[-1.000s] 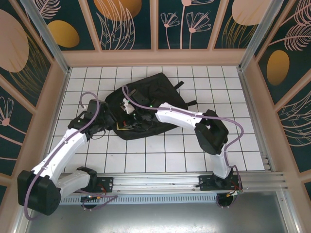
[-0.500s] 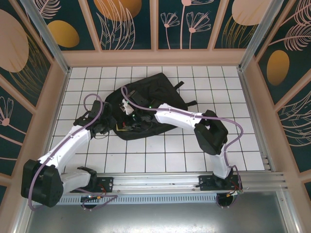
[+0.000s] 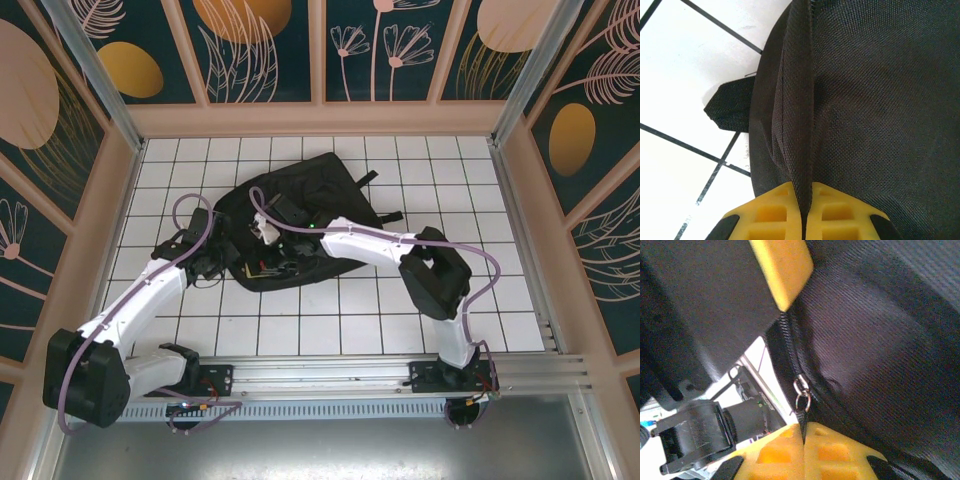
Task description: Pack books, pencil case, and school supplies into a backpack
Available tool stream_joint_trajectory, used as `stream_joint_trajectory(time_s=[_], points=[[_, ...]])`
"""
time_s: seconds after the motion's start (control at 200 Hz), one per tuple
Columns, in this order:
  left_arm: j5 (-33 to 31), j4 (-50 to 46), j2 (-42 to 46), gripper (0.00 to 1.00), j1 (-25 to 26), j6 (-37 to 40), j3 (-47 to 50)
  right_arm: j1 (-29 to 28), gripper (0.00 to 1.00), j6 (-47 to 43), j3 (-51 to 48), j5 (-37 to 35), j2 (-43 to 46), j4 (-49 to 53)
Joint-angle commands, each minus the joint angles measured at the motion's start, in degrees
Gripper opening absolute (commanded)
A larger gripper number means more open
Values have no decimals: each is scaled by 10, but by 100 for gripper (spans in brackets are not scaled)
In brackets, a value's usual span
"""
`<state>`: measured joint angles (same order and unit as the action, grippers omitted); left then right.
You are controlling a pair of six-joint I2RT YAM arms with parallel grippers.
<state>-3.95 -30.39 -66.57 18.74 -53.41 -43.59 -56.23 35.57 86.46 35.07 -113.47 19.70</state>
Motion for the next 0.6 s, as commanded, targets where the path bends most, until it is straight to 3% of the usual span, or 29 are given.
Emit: stream_joint_trajectory(time_s=[0.0,0.596], points=[[-40,9,19,1,-4,20,-5,1,0,-23,-34,19,46,42],[-52,16,28,0,-11,39,-1,63,0,-41,-218,-35,209,85]])
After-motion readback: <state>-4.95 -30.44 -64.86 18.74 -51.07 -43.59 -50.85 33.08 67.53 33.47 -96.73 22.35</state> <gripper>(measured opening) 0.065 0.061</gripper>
